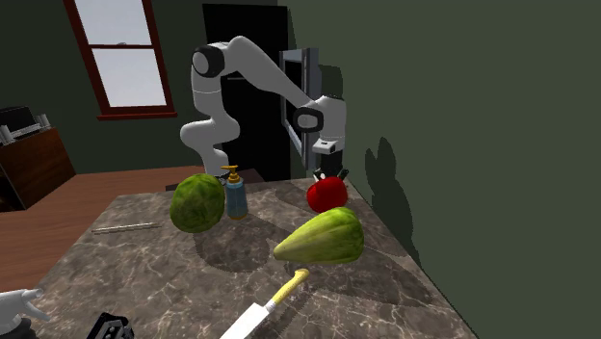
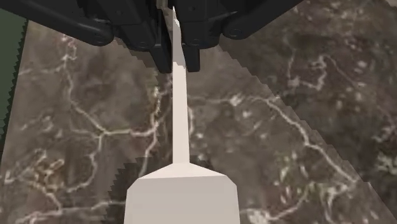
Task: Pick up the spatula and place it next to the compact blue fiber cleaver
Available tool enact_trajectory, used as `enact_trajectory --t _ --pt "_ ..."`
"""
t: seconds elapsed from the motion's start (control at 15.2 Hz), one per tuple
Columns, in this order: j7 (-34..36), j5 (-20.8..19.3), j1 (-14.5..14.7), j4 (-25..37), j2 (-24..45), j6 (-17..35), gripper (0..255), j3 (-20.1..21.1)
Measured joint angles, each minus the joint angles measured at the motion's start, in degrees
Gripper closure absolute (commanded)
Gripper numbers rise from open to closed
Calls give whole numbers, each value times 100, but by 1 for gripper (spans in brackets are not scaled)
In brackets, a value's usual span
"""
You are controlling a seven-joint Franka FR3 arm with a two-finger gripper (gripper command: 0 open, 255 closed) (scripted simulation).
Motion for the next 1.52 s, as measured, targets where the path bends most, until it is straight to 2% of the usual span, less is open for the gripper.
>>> enact_trajectory --t 1.52 --pt "-545 698 -116 852 -878 -1561 255 87"
